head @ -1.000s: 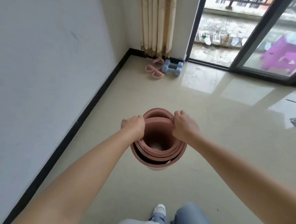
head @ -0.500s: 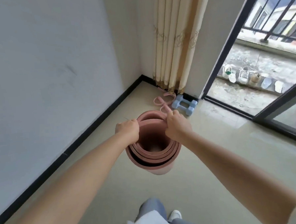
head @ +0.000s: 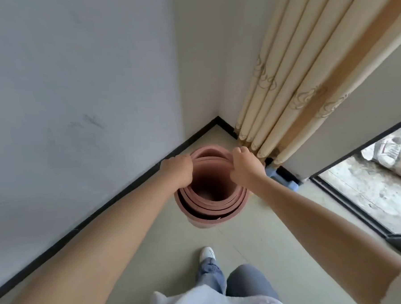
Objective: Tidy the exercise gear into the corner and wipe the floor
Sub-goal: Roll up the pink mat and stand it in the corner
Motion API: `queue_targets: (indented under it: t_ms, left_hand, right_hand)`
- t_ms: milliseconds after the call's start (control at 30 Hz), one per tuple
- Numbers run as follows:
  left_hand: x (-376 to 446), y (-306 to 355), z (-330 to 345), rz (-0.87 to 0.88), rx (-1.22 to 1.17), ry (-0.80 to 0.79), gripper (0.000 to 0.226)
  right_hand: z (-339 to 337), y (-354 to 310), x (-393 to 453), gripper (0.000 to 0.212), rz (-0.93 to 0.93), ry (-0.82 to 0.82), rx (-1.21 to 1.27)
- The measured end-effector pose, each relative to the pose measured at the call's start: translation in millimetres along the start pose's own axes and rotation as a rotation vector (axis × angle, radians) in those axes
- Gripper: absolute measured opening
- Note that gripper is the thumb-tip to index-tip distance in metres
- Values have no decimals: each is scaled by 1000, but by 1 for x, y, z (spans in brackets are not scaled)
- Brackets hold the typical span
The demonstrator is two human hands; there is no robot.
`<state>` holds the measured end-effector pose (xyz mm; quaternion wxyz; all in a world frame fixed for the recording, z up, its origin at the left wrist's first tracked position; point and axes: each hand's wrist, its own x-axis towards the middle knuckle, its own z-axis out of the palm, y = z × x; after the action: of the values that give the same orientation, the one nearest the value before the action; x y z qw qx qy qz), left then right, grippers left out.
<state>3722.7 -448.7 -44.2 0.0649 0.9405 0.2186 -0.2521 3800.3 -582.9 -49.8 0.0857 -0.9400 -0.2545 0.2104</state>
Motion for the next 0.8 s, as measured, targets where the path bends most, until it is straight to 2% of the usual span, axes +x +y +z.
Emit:
queue_targets:
  t_ms: [167,333,567,800]
  left_hand:
    - [95,11,-39,-28,-31,-2,39]
    - [207,23,-65,-78,-70,11,32]
    - [379,42,-71,-154,-194,-72,37]
    - [490,50,-61,-225,-291,-160,44]
  right_hand:
    - [-27,14,101,43,22,-21,9]
    - [-47,34,221,43,-9,-35,14]
    - [-47,65,399,45,4,-173,-64]
    - [-22,86,506,43,-28,-165,-131]
